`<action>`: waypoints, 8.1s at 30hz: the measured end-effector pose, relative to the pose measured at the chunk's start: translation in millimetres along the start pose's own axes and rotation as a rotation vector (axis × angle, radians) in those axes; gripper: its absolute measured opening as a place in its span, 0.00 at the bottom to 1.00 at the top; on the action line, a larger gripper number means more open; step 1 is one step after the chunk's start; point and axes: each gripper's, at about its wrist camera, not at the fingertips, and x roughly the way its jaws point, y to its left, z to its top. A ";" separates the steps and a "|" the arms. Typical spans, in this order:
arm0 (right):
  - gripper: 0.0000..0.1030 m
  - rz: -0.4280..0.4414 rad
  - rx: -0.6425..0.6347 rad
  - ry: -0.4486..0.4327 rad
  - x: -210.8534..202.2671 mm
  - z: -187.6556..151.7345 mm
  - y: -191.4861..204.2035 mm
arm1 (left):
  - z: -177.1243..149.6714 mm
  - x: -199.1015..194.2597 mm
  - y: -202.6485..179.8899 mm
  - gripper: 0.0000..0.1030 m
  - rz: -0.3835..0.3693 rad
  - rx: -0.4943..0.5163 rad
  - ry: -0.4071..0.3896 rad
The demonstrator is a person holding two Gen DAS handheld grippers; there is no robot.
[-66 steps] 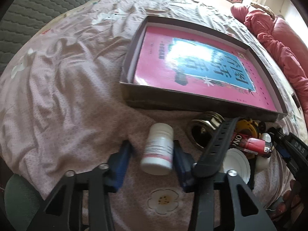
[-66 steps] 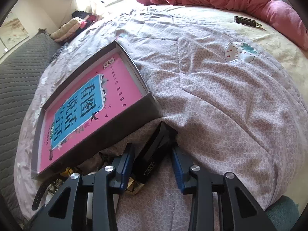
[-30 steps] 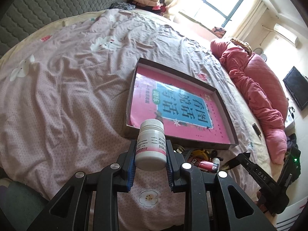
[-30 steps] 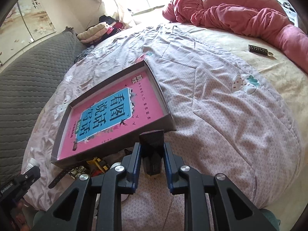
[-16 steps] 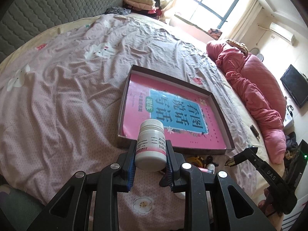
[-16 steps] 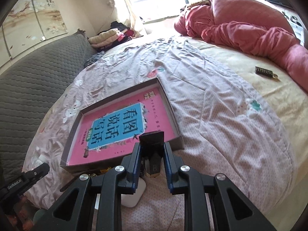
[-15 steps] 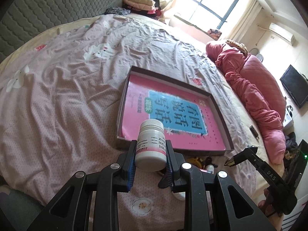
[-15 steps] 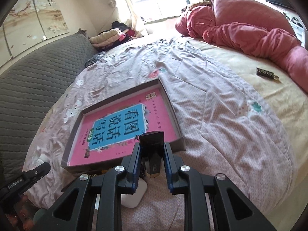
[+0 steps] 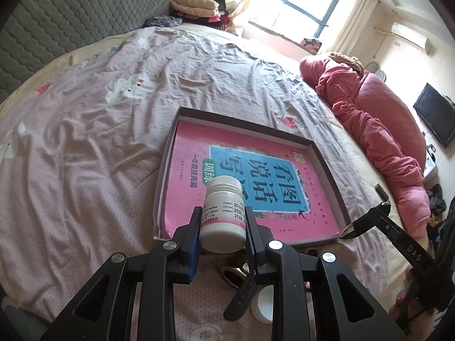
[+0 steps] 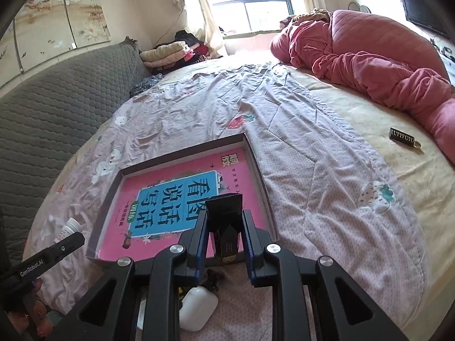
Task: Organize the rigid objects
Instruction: 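Lift the pill bottle with the left tool while the right tool lifts the lipstick toward the tray, then carry the pill bottle over the tray with the left tool while the right tool lowers the lipstick inside, then open the right tool to drop the lipstick while the left tool releases the bottle into the tray, then withdraw both open tools from the tray back toward the remaining items, then move the left tool to the white bottle cap while the right tool approaches the white earbud case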
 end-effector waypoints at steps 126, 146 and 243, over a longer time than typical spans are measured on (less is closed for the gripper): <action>0.42 -0.064 0.020 0.071 -15.0 -44.4 -11.5 | -15.1 -6.8 12.5 0.47 0.102 -0.008 0.055; 0.49 -0.046 -0.059 0.093 -24.6 -64.5 9.8 | -30.8 -44.8 -20.2 0.55 0.023 0.061 0.038; 0.53 0.044 0.048 0.289 37.9 -100.2 -4.9 | -94.6 56.2 -50.4 0.62 -0.080 0.218 0.284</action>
